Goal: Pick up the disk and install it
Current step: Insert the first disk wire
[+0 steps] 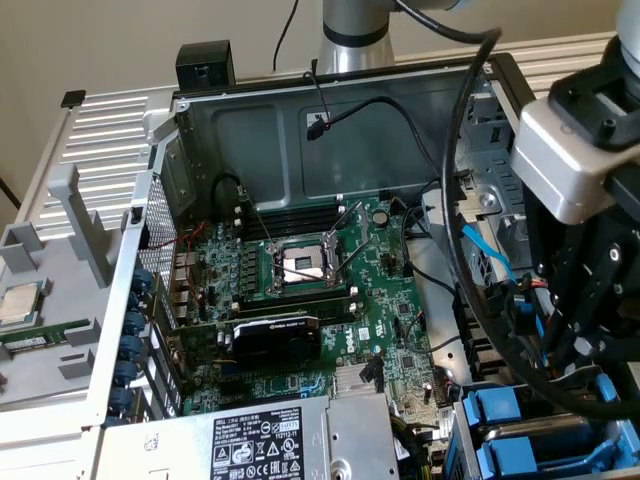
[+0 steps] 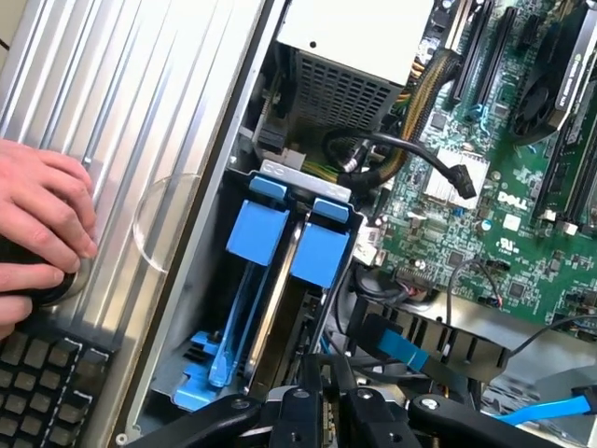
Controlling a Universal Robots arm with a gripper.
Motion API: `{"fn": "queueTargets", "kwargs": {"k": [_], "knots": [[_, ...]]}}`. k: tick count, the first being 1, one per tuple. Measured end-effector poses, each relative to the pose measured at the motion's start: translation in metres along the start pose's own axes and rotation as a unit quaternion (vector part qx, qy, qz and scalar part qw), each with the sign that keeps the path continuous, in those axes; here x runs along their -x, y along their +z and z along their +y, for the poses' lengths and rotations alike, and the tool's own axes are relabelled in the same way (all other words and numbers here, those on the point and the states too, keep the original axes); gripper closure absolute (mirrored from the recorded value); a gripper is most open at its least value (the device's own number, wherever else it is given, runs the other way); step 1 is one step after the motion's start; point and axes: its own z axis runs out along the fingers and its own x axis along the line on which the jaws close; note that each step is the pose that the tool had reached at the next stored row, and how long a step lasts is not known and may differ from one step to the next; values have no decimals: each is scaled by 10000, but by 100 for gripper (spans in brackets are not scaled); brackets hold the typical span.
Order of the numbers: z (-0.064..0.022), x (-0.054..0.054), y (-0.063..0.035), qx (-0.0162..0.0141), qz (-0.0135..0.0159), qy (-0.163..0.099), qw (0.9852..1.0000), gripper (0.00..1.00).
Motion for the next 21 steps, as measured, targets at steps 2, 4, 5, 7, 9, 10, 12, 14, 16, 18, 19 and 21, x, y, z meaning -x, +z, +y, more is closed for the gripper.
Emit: {"fn": "queueTargets", "kwargs": {"k": [2,4,5,7,9,10,12,14,16,18,19,21], "knots": [[-7,32,-13,18,85,3,10000,84],[-14,63,-28,34,163,6,9999,84],[-16,77,-35,39,199,7,9998,84],[-16,97,-52,49,276,10,9996,84],[-9,109,-67,53,349,12,9994,84],[-3,113,-74,49,377,14,9993,84],[6,120,-84,34,428,17,9991,84],[15,125,-89,13,466,21,9989,84],[21,127,-89,-12,489,29,9988,84],[22,127,-90,-23,496,31,9988,84],[22,128,-90,-23,497,31,9988,84],[23,128,-90,-24,496,33,9988,84]]}}
